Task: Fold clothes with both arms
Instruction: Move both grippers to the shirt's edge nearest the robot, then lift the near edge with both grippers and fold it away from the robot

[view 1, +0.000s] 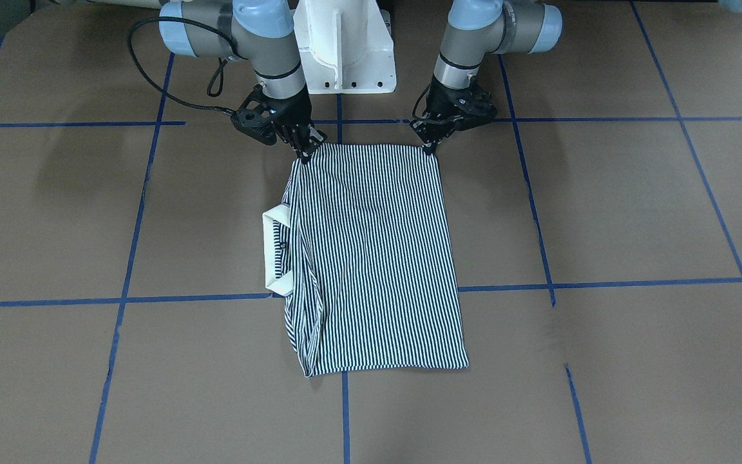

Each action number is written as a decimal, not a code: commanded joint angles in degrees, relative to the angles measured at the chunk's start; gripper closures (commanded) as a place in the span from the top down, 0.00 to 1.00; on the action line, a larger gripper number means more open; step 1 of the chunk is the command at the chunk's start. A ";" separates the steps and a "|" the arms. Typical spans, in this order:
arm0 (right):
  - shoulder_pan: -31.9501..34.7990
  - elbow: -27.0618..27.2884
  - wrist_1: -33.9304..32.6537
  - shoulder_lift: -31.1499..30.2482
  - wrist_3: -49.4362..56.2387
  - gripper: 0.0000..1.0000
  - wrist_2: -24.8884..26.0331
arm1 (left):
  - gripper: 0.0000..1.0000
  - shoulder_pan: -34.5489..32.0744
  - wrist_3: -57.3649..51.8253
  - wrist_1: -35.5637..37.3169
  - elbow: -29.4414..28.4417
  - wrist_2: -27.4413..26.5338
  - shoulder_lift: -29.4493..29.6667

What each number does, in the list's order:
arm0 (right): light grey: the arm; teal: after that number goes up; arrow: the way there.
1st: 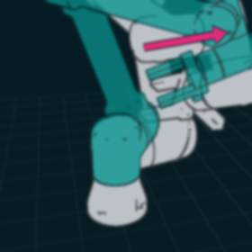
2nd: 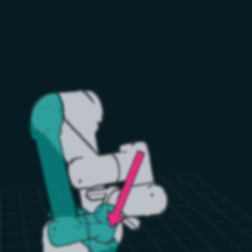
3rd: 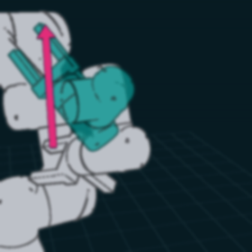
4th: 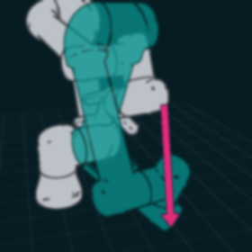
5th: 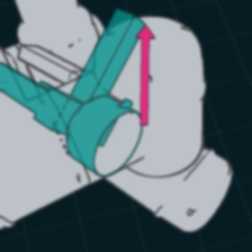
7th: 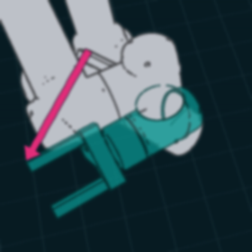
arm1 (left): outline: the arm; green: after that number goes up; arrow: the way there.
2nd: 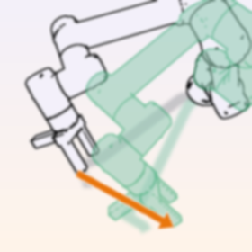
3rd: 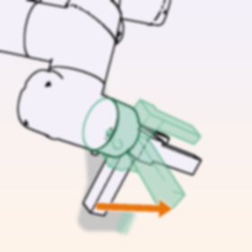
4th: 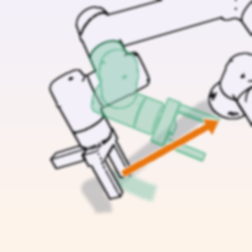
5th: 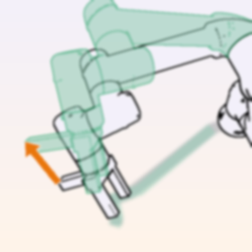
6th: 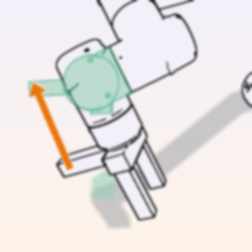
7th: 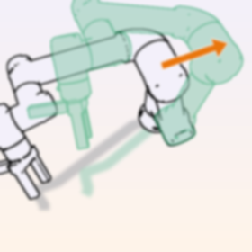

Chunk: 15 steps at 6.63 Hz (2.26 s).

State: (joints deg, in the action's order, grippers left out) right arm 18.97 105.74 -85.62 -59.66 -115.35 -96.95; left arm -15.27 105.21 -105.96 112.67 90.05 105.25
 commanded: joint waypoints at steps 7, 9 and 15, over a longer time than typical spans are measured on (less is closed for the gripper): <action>17.92 -21.10 2.06 16.57 1.18 0.00 -6.65 | 0.00 -22.34 -16.52 3.18 -13.30 6.19 17.79; 21.37 -37.36 11.75 21.66 6.51 0.10 -10.80 | 0.00 -23.74 -19.75 -6.68 -29.96 5.57 23.11; 31.39 -50.83 21.55 26.72 22.10 1.00 -21.79 | 0.49 -32.20 -32.46 -18.06 -32.76 9.59 23.37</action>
State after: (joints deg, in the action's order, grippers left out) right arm 49.81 53.46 -64.19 -31.84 -94.47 -117.80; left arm -47.48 71.05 -124.44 73.40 96.40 132.08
